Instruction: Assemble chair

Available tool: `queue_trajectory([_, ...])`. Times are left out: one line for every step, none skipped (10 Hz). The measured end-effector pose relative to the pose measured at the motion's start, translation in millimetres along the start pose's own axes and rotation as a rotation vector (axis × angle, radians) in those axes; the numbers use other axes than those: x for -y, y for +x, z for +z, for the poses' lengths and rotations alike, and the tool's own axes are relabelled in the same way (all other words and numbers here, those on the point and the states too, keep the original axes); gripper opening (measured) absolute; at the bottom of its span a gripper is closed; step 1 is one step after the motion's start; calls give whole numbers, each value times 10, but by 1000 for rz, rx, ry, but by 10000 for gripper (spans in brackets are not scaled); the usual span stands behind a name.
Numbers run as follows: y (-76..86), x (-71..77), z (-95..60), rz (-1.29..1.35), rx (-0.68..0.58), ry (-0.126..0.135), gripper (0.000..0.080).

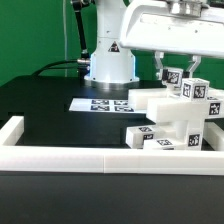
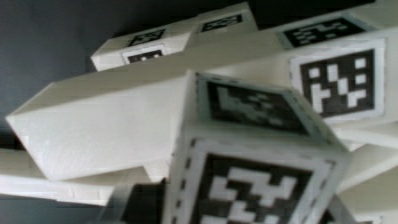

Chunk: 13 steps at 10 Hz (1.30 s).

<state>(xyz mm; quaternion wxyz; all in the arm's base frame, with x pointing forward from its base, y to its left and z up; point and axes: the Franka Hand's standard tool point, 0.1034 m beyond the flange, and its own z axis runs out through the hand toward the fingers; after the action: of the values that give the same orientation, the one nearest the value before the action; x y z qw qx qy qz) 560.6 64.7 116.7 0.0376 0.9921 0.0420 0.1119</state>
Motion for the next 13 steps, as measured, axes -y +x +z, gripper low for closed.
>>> queue_trajectory([12, -3, 8, -1, -8, -3, 287])
queue_trajectory([13, -8, 8, 0, -8, -3, 287])
queue_trajectory([14, -26, 13, 2, -8, -4, 287])
queue_trajectory([20, -38, 20, 10, -12, -6, 287])
queue_trajectory([23, -37, 21, 17, -14, -7, 287])
queue_trajectory([23, -39, 21, 18, -14, -7, 287])
queue_trajectory([23, -40, 21, 18, -14, -7, 287])
queue_trajectory([23, -40, 21, 18, -14, -7, 287])
queue_trajectory([23, -40, 21, 18, -14, -7, 287])
queue_trajectory([23, -40, 21, 18, -14, -7, 287])
queue_trajectory([23, -40, 21, 18, -14, -7, 287])
queue_trajectory([23, -40, 22, 18, -14, -7, 477])
queue_trajectory([23, -40, 22, 18, -14, -7, 477])
